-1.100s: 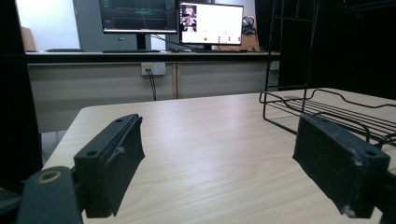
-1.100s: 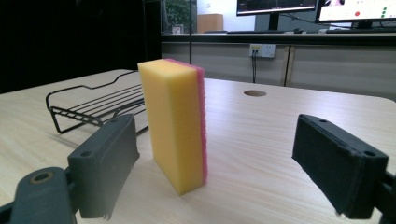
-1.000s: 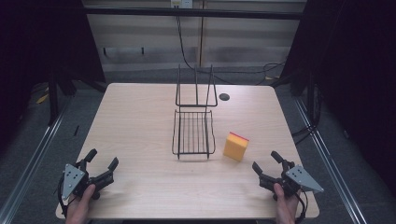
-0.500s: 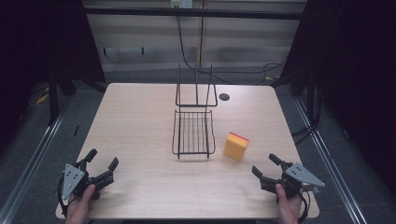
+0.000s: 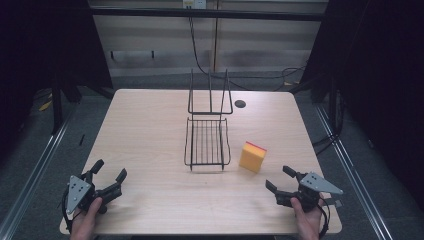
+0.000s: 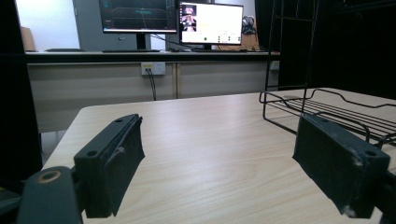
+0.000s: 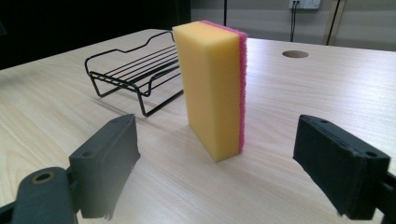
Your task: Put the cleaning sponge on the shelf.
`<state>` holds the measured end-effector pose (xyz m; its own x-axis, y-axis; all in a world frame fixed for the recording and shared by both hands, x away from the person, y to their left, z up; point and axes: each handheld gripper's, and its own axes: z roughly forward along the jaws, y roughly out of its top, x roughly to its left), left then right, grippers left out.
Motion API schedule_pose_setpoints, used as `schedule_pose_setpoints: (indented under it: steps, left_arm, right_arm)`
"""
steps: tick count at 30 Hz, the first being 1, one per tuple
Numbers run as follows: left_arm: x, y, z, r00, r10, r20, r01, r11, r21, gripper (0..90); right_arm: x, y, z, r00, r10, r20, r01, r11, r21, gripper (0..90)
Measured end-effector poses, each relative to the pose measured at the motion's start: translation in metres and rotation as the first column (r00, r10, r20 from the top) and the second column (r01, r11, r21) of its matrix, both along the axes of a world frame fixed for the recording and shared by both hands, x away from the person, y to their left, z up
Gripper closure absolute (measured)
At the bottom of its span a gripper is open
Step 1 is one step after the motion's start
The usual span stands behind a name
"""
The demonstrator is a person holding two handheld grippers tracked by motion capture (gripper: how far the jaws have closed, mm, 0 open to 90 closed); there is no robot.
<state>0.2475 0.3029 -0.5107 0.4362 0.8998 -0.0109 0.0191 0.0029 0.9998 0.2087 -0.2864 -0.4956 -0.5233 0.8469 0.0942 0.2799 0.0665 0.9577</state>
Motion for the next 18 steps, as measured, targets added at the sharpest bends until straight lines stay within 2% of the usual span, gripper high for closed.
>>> schedule_pose_setpoints:
  steps: [4, 9, 10, 14, 16, 18]
  left_arm:
    - [0.000, 0.000, 0.000, 1.0000, 0.000, 0.000, 0.000, 1.0000, 0.000, 15.5]
    - [0.000, 0.000, 0.000, 1.0000, -0.001, -0.001, 0.001, 1.0000, 0.001, 15.5]
    - [0.000, 0.000, 0.000, 1.0000, 0.000, 0.000, 0.000, 1.0000, 0.000, 15.6]
    - [0.000, 0.000, 0.000, 1.0000, 0.000, 0.000, 0.000, 1.0000, 0.001, 15.5]
    - [0.000, 0.000, 0.000, 1.0000, 0.000, 0.000, 0.000, 1.0000, 0.000, 15.5]
    - [0.000, 0.000, 0.000, 1.0000, 0.000, 0.000, 0.000, 1.0000, 0.000, 15.6]
  right_arm:
    - [0.004, 0.004, 0.004, 0.9994, 0.032, -0.012, -0.032, 0.999, -0.023, 13.8]
    - [0.007, 0.005, 0.008, 0.9974, 0.066, -0.028, -0.066, 0.998, -0.010, 15.1]
    - [0.009, 0.006, 0.009, 0.9961, 0.079, -0.039, -0.080, 0.997, -0.023, 15.6]
    - [0.014, 0.006, 0.008, 0.9937, 0.088, -0.069, -0.090, 0.995, -0.030, 18.2]
    - [0.015, 0.007, 0.008, 0.9929, 0.092, -0.075, -0.094, 0.995, -0.021, 18.3]
    - [0.019, 0.008, 0.009, 0.9932, 0.094, -0.068, -0.097, 0.994, -0.040, 18.5]
